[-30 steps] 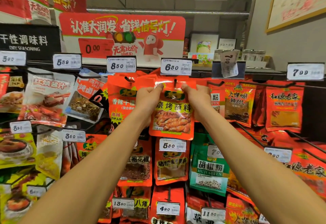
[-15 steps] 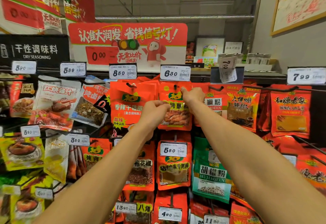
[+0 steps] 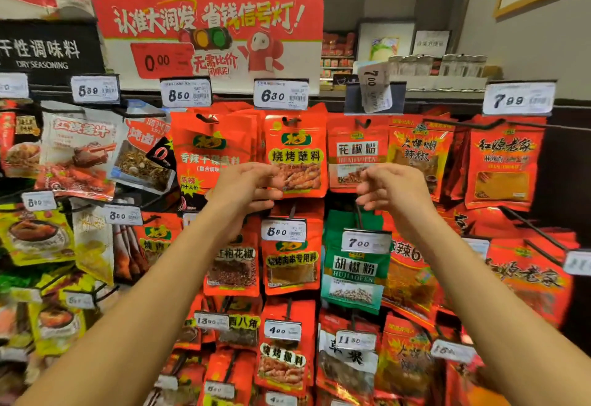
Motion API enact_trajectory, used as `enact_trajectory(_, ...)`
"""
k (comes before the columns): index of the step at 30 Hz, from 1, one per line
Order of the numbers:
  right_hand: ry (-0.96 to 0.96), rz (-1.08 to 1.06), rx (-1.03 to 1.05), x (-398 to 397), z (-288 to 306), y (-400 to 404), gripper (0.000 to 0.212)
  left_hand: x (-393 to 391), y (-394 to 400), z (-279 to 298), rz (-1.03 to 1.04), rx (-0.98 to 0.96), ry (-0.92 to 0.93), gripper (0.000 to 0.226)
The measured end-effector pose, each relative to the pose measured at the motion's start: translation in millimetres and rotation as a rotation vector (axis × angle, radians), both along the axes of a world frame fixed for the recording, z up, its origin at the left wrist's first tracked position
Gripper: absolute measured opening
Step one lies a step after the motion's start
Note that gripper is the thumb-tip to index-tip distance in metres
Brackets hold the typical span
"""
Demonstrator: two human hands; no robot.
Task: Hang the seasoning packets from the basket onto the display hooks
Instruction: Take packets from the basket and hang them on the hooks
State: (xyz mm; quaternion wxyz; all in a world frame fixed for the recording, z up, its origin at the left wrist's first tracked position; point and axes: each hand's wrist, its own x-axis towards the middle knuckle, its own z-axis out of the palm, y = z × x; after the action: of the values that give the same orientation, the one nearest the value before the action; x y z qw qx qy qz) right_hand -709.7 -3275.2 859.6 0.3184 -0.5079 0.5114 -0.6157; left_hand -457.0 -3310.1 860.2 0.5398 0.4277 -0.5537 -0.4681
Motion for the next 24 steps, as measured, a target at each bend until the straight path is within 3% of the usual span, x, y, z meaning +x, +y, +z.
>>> enact_trajectory(6, -0.137, 0.145, 0.162, -42, -84, 68, 0.021, -20, 54, -71, -0.012, 0.114, 0.018, 0.019)
enact_trajectory(15, -0.271, 0.080, 0.644, -68, -275, 133, 0.026, -50, 140, -253, 0.043, 0.611, -0.021, 0.021)
enact_trajectory(24, -0.103, 0.003, 1.116, -58, -466, 194, 0.021, -53, 201, -444, 0.124, 1.114, -0.111, 0.014)
